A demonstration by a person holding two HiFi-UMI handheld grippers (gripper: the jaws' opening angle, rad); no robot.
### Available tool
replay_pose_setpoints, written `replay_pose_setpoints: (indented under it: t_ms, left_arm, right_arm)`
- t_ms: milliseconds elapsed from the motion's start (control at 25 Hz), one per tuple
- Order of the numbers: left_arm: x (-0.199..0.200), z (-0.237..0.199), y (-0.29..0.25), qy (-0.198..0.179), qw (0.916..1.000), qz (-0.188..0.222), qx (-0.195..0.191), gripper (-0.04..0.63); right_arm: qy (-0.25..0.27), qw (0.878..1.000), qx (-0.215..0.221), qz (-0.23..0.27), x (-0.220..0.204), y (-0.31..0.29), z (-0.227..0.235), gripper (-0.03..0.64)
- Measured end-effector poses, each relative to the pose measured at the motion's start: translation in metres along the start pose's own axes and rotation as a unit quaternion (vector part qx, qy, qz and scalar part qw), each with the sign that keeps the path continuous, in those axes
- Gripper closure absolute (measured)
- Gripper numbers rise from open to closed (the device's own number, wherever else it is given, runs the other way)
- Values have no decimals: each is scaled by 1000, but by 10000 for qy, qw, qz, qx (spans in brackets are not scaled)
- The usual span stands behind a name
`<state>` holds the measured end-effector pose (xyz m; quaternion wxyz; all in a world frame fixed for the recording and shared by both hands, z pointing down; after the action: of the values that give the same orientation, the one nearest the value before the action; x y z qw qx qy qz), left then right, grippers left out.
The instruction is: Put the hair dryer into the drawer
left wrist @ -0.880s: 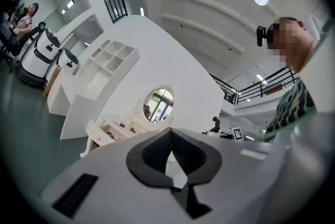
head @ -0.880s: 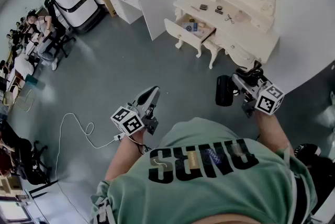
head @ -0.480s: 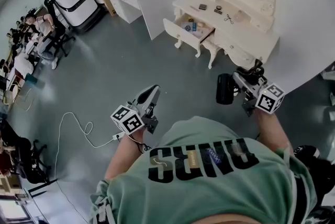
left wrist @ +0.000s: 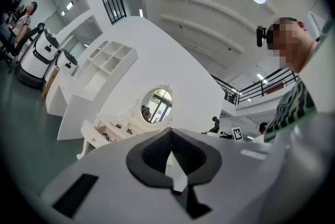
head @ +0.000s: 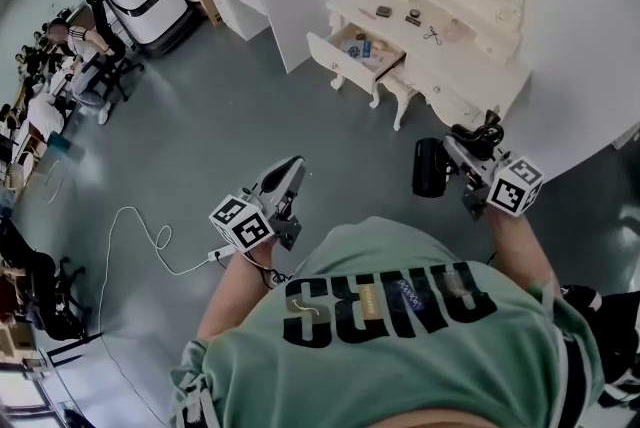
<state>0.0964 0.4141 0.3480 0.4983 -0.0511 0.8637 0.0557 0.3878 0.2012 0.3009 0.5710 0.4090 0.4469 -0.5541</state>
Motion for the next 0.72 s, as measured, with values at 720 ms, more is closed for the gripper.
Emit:
replay_pose_setpoints:
  t_ms: [720]
  left_arm:
    - [-40,50,-69,54,9999,-91,17,588]
  right_arm:
    - [41,9998,168,-71,7,56,58,480]
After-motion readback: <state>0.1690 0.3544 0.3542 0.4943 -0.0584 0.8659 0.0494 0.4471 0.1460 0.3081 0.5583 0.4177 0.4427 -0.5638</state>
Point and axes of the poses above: the fingertips, and each gripper's own axes: y backward along the fingers, z to its right, x out of its top, the point moved 5 cm from there along y, backward along the fingers, and after that the axes turned 10 degrees about x, right-handed, at the moved point
